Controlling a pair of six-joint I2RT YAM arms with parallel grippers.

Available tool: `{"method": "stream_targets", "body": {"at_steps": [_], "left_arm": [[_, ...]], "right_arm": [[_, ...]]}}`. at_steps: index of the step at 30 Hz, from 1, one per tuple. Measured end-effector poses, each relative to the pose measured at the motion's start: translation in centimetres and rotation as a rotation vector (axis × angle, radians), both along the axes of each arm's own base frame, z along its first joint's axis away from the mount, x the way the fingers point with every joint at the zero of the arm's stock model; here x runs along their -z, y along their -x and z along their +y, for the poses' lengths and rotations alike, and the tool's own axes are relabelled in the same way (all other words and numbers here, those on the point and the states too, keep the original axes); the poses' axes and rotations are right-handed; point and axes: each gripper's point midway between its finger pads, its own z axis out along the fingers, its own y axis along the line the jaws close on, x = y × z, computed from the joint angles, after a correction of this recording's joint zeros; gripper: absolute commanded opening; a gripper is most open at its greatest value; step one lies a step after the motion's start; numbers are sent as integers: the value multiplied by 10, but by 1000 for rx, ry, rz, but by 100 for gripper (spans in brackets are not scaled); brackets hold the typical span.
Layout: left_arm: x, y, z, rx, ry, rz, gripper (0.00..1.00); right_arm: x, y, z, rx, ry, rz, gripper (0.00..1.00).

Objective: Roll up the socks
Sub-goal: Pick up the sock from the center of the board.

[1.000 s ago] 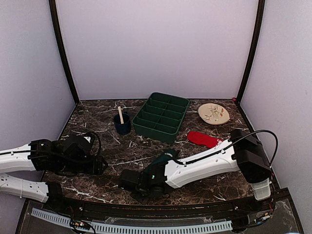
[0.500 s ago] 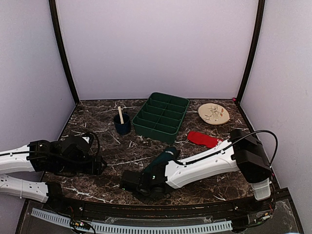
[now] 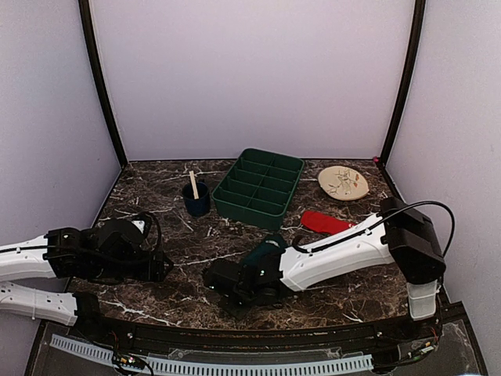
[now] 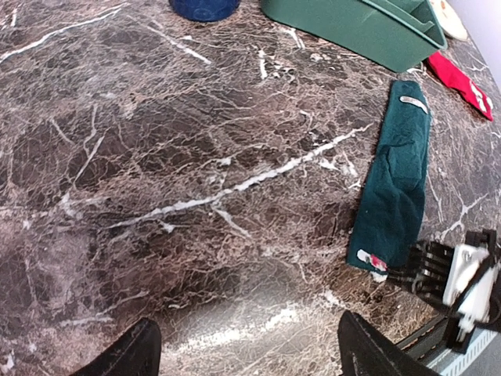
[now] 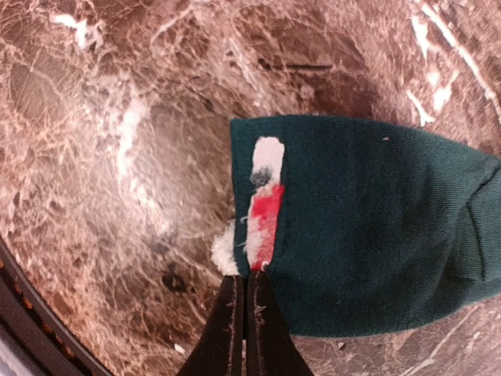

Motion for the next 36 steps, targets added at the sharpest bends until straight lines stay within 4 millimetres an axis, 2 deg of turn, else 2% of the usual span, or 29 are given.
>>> {"method": "stream_targets", "body": {"at_steps": [3, 8, 14, 21, 30, 36], "left_arm": [[-1, -1, -6, 39, 7, -15, 83], [-5, -3, -27, 129, 38, -43, 85], [3, -2, -56, 264, 46, -27, 87], [3, 7, -84, 406, 116, -27, 87], [6, 25, -108, 556, 221, -14, 85], [19, 30, -119, 615, 185, 20, 85]], "right_arm": [[-1, 2, -4, -6, -53, 108, 0], [-2, 8, -6, -19, -136, 291, 0], [-3, 21, -8, -31, -215, 494, 0], [-5, 36, -29, 14, -275, 696, 0], [-27, 27, -36, 91, -412, 856, 0], [-33, 22, -42, 125, -449, 916, 0]]}}
